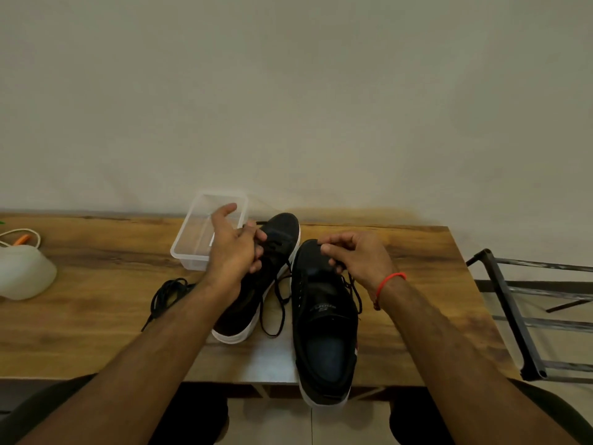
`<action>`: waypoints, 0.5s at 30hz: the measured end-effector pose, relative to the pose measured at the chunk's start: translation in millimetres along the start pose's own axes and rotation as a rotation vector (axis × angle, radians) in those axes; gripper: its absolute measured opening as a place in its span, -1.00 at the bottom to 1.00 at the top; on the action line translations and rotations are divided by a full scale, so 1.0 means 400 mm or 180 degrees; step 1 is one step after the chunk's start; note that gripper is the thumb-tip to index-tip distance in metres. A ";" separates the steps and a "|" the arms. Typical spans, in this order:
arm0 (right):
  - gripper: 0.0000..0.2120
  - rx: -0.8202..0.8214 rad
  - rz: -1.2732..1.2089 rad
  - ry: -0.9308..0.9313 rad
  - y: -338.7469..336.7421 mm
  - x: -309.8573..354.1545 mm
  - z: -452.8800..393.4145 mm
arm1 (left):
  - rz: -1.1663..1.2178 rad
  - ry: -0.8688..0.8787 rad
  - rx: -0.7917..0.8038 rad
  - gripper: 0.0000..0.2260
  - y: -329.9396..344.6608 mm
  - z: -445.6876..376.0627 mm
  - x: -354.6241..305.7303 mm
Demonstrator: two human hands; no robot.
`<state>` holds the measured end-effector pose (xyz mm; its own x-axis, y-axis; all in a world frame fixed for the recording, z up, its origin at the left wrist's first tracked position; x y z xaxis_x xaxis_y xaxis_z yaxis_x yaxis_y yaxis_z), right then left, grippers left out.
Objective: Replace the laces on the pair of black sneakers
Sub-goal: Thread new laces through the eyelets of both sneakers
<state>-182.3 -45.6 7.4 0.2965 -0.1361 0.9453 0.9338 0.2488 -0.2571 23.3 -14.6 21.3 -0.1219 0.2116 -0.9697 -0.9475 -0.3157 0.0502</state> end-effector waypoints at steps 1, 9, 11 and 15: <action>-0.90 0.0031 0.0239 -0.0013 0.000 0.002 0.004 | -0.0304 0.0027 0.0096 -0.69 0.002 0.002 0.001; -0.88 0.0416 0.1903 -0.0314 0.031 -0.005 0.014 | -0.3294 0.0253 0.1156 -0.68 0.057 0.045 0.073; -0.87 0.0396 0.1900 -0.0317 0.029 -0.005 0.014 | -0.3397 0.0119 0.1214 -0.67 0.056 0.044 0.077; -0.92 0.0340 0.2000 -0.0316 0.043 -0.007 0.015 | -0.3226 -0.0112 0.1256 -0.74 0.045 0.039 0.057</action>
<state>-168.5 -35.2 1.6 0.7558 0.1547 0.6363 0.5615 0.3471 -0.7512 -1.2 -1.0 4.0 0.7676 0.2345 -0.5965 -0.6397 0.3386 -0.6900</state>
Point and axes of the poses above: each hand's wrist, its own z-axis away from the middle knuckle, its own y-axis out of the palm, x = y × z, the point moved 1 cm from there along -z, towards the middle knuckle, and after that the axes turned 4 degrees about x, right-handed, at the moved point
